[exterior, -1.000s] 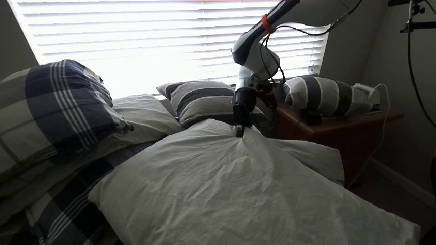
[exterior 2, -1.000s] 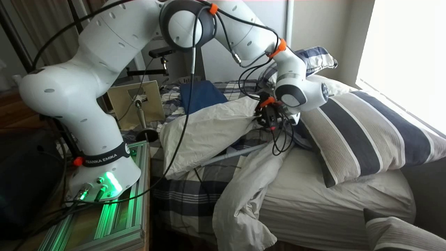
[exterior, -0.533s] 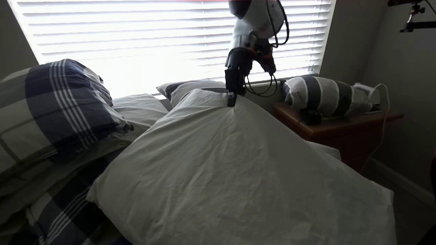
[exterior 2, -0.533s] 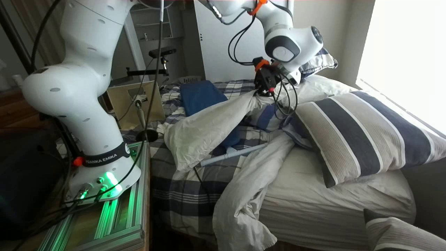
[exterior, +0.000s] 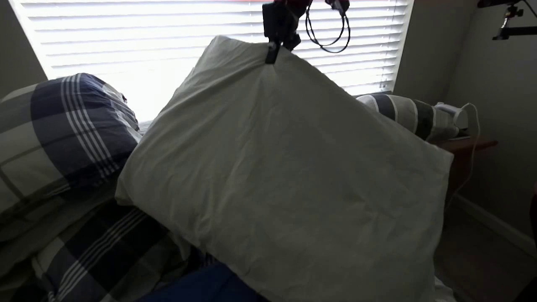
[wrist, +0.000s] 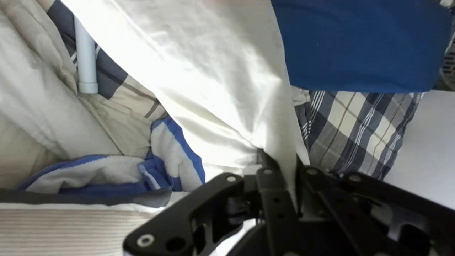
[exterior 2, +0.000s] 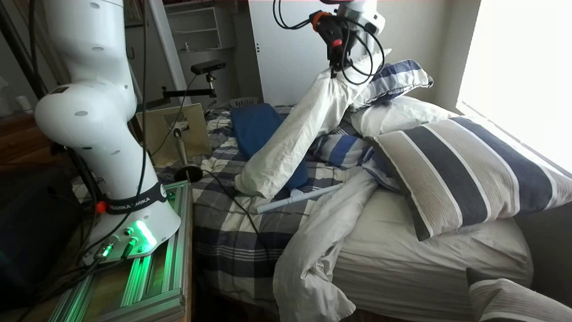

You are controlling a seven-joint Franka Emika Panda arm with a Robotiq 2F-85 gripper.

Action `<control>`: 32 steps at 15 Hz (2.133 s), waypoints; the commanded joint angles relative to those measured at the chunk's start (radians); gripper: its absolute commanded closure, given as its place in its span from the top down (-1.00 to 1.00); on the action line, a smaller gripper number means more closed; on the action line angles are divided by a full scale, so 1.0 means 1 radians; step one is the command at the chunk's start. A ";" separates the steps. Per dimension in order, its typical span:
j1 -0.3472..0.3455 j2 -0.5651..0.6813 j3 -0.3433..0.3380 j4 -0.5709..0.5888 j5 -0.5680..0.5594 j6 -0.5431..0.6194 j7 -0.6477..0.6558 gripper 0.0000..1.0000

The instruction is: Flip the white pillow over.

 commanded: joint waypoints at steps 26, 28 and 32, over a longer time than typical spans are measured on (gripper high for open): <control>0.082 -0.242 -0.085 0.128 -0.821 -0.075 0.729 -0.95; 0.098 -0.202 -0.078 0.168 -0.932 -0.115 0.807 -0.95; 0.166 -0.062 -0.052 0.260 -1.093 -0.247 0.913 -0.95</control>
